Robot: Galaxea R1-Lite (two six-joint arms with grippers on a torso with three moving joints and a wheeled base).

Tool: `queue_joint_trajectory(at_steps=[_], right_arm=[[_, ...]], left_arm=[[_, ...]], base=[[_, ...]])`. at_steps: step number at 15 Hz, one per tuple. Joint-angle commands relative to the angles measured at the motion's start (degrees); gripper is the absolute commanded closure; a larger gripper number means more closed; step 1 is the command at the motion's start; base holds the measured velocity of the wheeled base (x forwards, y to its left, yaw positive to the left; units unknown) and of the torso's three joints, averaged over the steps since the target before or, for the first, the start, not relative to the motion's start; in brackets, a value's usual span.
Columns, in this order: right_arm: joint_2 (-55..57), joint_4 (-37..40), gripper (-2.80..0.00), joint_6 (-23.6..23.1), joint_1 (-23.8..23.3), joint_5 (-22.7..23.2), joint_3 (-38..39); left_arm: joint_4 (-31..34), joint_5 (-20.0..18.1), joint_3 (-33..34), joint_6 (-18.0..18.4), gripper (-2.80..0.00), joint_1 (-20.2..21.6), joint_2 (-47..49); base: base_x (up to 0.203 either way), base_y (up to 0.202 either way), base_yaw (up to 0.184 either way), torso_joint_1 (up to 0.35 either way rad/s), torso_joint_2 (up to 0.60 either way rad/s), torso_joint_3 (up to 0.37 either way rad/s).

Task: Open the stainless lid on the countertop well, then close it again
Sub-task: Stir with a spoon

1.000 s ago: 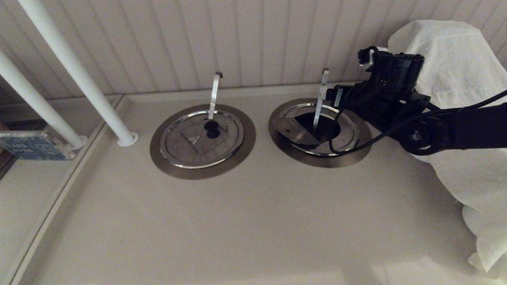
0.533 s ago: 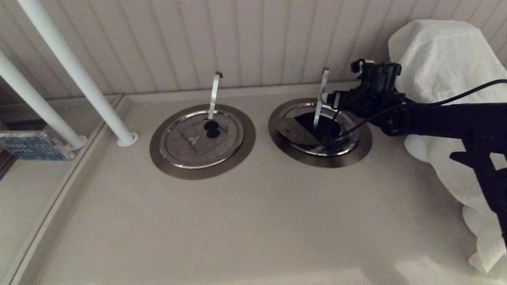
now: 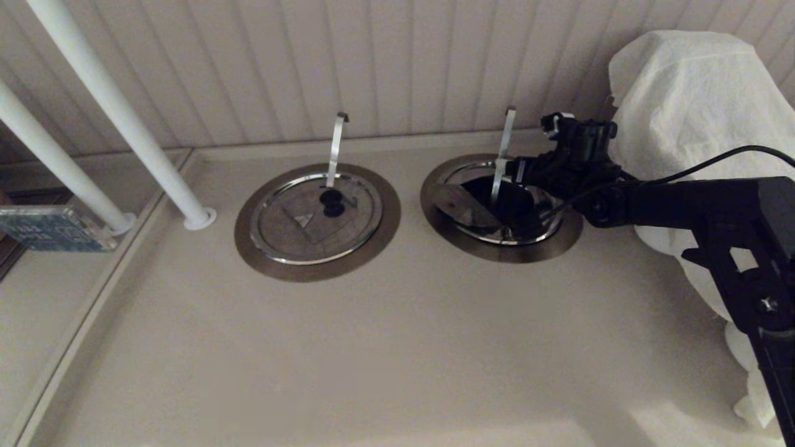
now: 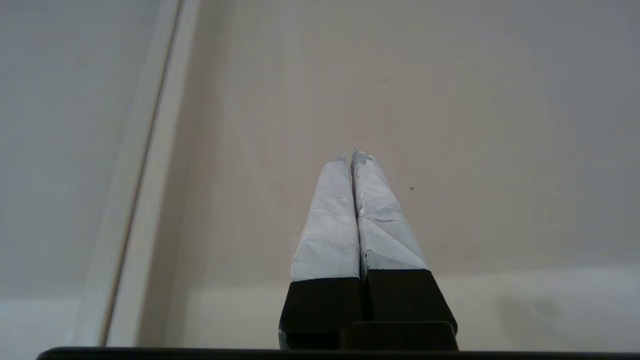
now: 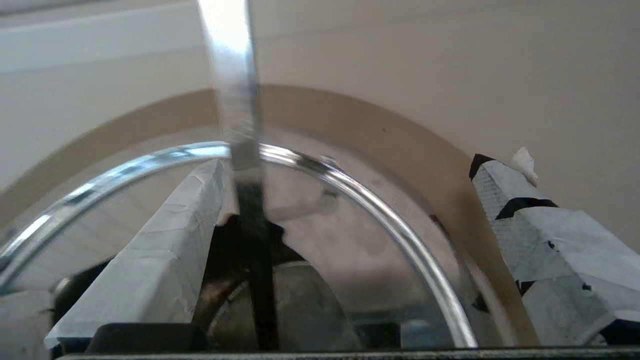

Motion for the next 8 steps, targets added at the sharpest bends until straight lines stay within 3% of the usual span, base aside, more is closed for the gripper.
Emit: queue_joint_trajectory(at_steps=[1, 8], right_arm=[[0.7, -1.9, -2.8, 0.0, -0.1, 0.1, 0.0], [5.0, -10.7, -2.8, -0.1, -0.3, 5.3, 0.0]], left_arm=[[0.0, 0.0, 0.0, 0.0, 0.0, 0.0, 0.0], [0.0, 0.0, 0.0, 0.0, 0.0, 0.0, 0.0]], base=[[0.0, 0.0, 0.0, 0.0, 0.0, 0.0], [0.0, 0.0, 0.0, 0.0, 0.0, 0.0]])
